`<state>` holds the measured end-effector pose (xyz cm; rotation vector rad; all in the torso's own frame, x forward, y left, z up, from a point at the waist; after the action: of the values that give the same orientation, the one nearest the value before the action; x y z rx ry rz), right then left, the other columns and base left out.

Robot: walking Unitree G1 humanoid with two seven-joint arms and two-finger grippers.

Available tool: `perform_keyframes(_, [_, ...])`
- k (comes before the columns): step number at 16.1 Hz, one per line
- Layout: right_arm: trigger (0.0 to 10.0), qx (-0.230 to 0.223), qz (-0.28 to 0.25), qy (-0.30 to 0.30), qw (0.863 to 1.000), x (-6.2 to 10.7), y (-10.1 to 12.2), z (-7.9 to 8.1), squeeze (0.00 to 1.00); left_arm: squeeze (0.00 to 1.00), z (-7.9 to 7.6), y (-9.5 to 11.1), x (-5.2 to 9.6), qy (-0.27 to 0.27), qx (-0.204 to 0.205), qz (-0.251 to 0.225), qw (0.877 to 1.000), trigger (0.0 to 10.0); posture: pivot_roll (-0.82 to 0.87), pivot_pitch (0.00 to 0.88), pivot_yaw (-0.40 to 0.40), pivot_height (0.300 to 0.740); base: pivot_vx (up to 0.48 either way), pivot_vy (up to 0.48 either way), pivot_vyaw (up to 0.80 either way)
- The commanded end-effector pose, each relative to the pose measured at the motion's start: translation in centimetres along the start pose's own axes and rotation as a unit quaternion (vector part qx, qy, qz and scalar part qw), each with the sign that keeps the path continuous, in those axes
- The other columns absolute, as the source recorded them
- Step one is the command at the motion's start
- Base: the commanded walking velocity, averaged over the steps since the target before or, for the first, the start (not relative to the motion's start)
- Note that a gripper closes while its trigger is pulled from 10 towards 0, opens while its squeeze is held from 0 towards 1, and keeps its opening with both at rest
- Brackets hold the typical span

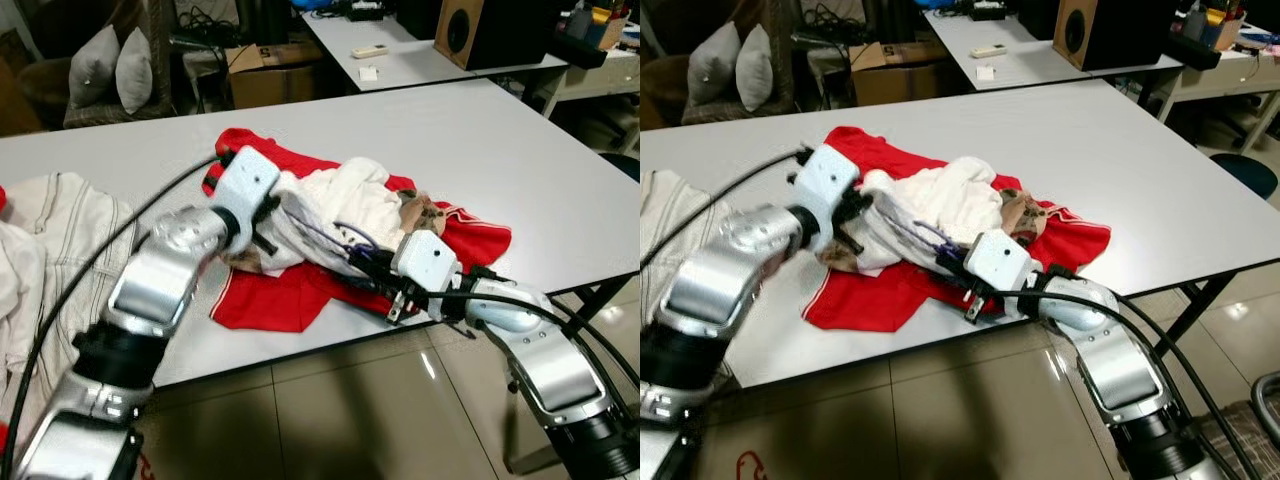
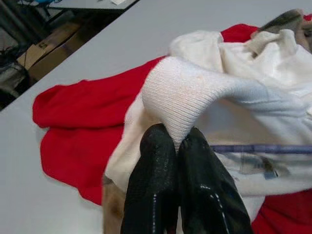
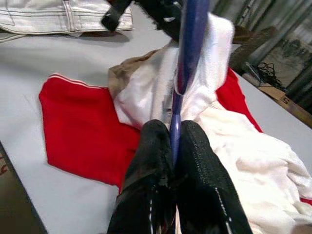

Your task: Hang hanger

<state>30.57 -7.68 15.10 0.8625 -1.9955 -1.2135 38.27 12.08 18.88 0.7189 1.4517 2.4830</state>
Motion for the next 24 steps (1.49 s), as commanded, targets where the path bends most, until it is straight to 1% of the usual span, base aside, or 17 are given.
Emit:
perform_keyframes(1, [10.0,0.015,-0.02,0.02,0.999,-0.3,1.2,0.6,0.0,0.0,0.5,0.6,0.1,0.004,-0.012,-0.005,1.0,0.0,0.0,0.0,0.048,0.74,0.0,0.0,0.0])
perform_keyframes(2, [10.0,0.015,-0.022,0.021,0.999,-0.3,1.2,0.6,0.0,0.0,0.0,0.8,-0.1,-0.02,-0.02,-0.005,1.0,4.3,0.0,0.0,0.055,0.74,0.0,0.0,0.0])
perform_keyframes(3, [10.0,0.014,-0.024,0.022,0.999,-0.3,1.2,0.6,0.0,0.0,-0.5,1.7,-0.4,-0.036,-0.004,-0.027,0.999,10.0,-0.01,0.0,0.06,0.74,0.0,0.0,0.0])
perform_keyframes(4, [10.0,0.014,-0.024,0.022,0.999,-0.3,1.2,0.7,0.0,0.53,-0.8,1.9,-0.5,-0.045,0.004,-0.033,0.998,10.0,-0.01,0.0,0.061,0.74,0.0,0.0,0.0])
perform_keyframes(5, [10.0,0.014,-0.024,0.023,0.999,-0.2,1.2,0.7,0.0,1.0,-1.3,2.2,-0.5,-0.063,0.012,-0.038,0.997,10.0,-0.01,0.0,0.063,0.74,0.0,0.0,0.0])
perform_keyframes(9, [10.0,0.012,-0.02,0.027,0.999,-0.1,1.0,0.9,0.0,1.0,-1.9,3.1,-0.5,-0.11,0.007,-0.046,0.993,10.0,-0.02,0.0,0.065,0.74,0.0,0.0,0.0])
perform_keyframes(10, [10.0,0.012,-0.018,0.028,0.999,0.0,0.9,0.9,0.0,0.0,-1.3,3.6,-0.3,-0.119,0.01,-0.054,0.991,10.0,-0.02,0.0,0.065,0.74,0.0,0.0,0.0])
perform_keyframes(12, [10.0,0.011,-0.015,0.028,0.999,0.1,0.7,0.8,0.0,0.0,-0.3,4.2,0.4,-0.143,0.026,-0.071,0.987,10.0,-0.02,0.0,0.065,0.74,0.0,0.0,0.0])
perform_keyframes(13, [10.0,0.01,-0.014,0.03,0.999,0.1,0.6,0.8,0.0,0.0,0.5,4.4,1.2,-0.171,0.034,-0.081,0.981,10.0,-0.02,0.0,0.066,0.74,0.0,0.0,0.0])
perform_keyframes(14, [10.0,0.01,-0.013,0.03,0.999,0.1,0.6,0.8,0.0,0.0,0.9,4.5,1.5,-0.178,0.03,-0.089,0.98,10.0,-0.02,0.0,0.068,0.74,0.0,0.0,0.0])
perform_keyframes(16, [10.0,0.008,-0.012,0.031,0.999,0.1,0.5,0.8,0.0,0.0,2.5,4.5,2.5,-0.19,0.038,-0.103,0.976,10.0,-0.01,0.0,0.069,0.74,0.0,0.0,0.0])
perform_keyframes(17, [10.0,0.007,-0.011,0.032,0.999,0.1,0.4,0.9,0.0,0.0,3.2,3.3,2.7,-0.193,0.015,-0.089,0.977,10.0,-0.01,0.0,0.069,0.74,0.0,0.0,0.0])
perform_keyframes(18, [10.0,0.006,-0.013,0.032,0.999,0.1,0.5,0.9,0.0,0.0,4.0,2.7,2.5,-0.17,0.004,-0.08,0.982,10.0,-0.01,0.0,0.07,0.74,0.0,0.0,0.0])
perform_keyframes(19, [10.0,0.004,-0.016,0.03,0.999,0.1,0.5,0.8,0.0,0.0,5.3,2.4,2.2,-0.136,0.023,-0.078,0.987,10.0,-0.01,0.0,0.072,0.74,0.0,0.0,0.0])
perform_keyframes(20, [10.0,0.002,-0.02,0.029,0.999,0.1,0.8,0.8,0.0,0.0,6.5,1.7,2.3,-0.104,-0.011,-0.063,0.992,10.0,-0.01,0.0,0.077,0.74,0.0,0.0,0.0])
perform_keyframes(22, [10.0,-0.012,-0.04,0.022,0.999,0.5,1.5,0.6,0.0,0.0,7.5,0.3,3.8,-0.117,-0.077,-0.063,0.988,10.0,-0.02,0.0,0.085,0.74,0.0,0.0,0.0])
perform_keyframes(24, [10.0,-0.034,-0.062,0.016,0.997,1.2,2.2,0.0,0.0,0.0,6.5,-2.9,6.0,-0.195,-0.133,-0.003,0.972,10.0,-0.02,0.0,0.088,0.74,0.0,0.0,0.0])
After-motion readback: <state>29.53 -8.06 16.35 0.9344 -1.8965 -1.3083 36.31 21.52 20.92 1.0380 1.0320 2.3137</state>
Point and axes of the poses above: a point about 5 cm out from each wrist's last joint towards the gripper, its own x axis pointing back from the gripper into the wrist, its own y axis along the axis of the wrist's last joint, z = x × y, the point moved 5 cm from there along -x, pointing out of the wrist towards the gripper, and after that the axes turned 3 degrees about -x, right-handed, at the moved point
